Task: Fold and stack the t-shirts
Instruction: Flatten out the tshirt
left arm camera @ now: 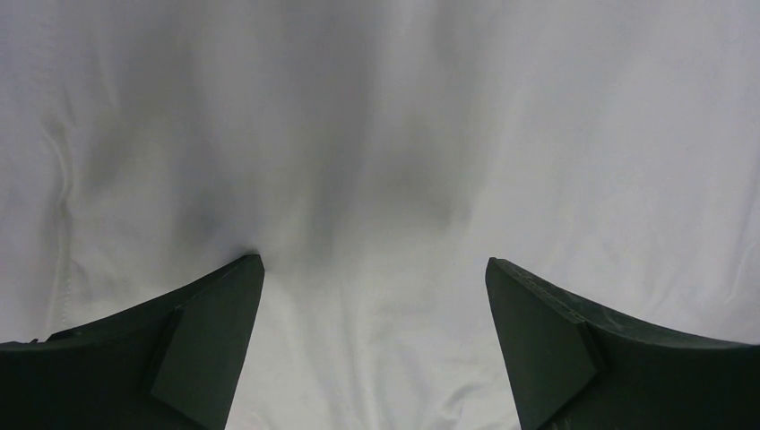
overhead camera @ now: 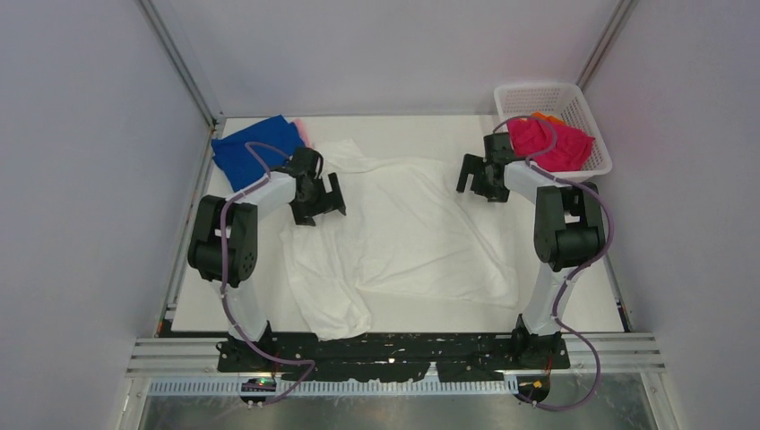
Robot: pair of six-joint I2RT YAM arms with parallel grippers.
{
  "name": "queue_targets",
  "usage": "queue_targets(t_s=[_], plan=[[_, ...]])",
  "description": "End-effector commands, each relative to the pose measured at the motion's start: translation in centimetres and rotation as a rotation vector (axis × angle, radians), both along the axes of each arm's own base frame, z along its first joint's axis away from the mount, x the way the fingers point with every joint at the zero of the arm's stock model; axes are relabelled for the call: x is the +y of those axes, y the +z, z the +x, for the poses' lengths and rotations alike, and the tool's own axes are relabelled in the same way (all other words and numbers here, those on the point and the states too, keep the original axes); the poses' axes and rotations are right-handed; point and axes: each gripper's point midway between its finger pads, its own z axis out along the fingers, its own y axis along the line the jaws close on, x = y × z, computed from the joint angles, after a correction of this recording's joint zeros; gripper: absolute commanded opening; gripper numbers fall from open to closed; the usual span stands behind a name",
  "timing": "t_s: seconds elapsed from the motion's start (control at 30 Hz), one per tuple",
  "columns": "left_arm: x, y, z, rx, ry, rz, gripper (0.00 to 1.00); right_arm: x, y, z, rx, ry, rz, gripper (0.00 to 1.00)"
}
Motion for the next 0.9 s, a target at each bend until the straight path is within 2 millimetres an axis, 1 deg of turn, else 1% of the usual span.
queue_targets(t_s=[0.0,0.03,0.07,0.1,0.13,0.2,0.27,0.37,0.43,0.47,0.5,0.53,0.57,0.63,0.7,0.77,0.83,0.87], plan=[[1.0,0.5,1.0,-0.010,0.005,-0.009,1.00,-1.2,0.2,1.8,-0.003,0.091,-0.041,0.97],[1.1,0.5,1.0,-0.011,0.007,-0.009,1.00,-0.9,0.6,2.2,-0.011,0.136,-0.032,0.97],[1.3,0.5,0.9,-0.010,0.008,-0.009,1.00,-0.9,0.3,2.2,-0.003,0.153,-0.040,0.99],[1.4,0.5,0.9,-0.012,0.005,-0.009,1.00,-1.3,0.7,2.5,-0.012,0.173,-0.071,0.99],[1.5,0.5,0.9,-0.014,0.004,-0.009,1.00,-1.5,0.8,2.4,-0.005,0.180,-0.091,0.99],[1.7,0.6,0.9,-0.021,0.005,-0.004,1.00,-2.8,1.6,2.6,-0.011,0.182,-0.171,0.99],[1.7,0.6,0.9,-0.020,0.006,-0.003,1.00,-3.5,2.7,2.7,-0.035,0.172,-0.214,0.99],[1.5,0.7,0.9,-0.026,0.005,-0.019,1.00,-3.6,4.7,3.0,-0.100,0.189,-0.249,1.00],[1.5,0.8,0.9,-0.033,0.005,-0.020,1.00,-3.9,5.9,3.3,-0.154,0.204,-0.310,1.00],[1.5,0.8,0.8,-0.034,0.005,-0.019,1.00,-4.2,6.2,3.4,-0.169,0.232,-0.360,0.98],[1.6,0.9,0.8,-0.037,0.004,-0.018,1.00,-3.9,6.6,3.8,-0.208,0.255,-0.382,0.96],[1.5,1.0,0.8,-0.041,0.003,-0.018,1.00,-4.1,6.4,3.8,-0.212,0.307,-0.429,0.94],[1.6,1.0,0.7,-0.041,0.003,-0.018,1.00,-4.0,6.9,4.3,-0.242,0.327,-0.458,0.93],[1.6,1.3,0.7,-0.049,0.002,-0.017,1.00,-4.9,7.1,4.6,-0.227,0.385,-0.578,0.90],[1.8,1.3,0.5,-0.052,0.004,-0.010,1.00,-6.0,7.1,4.8,-0.197,0.392,-0.678,0.88],[1.9,1.5,0.5,-0.062,0.004,-0.008,1.00,-6.5,6.7,4.9,-0.173,0.409,-0.722,0.86],[1.8,1.5,0.5,-0.062,0.001,-0.013,1.00,-6.5,6.1,5.2,-0.160,0.429,-0.734,0.83],[1.8,1.5,0.6,-0.062,0.000,-0.015,1.00,-6.2,5.4,5.3,-0.148,0.447,-0.730,0.81]])
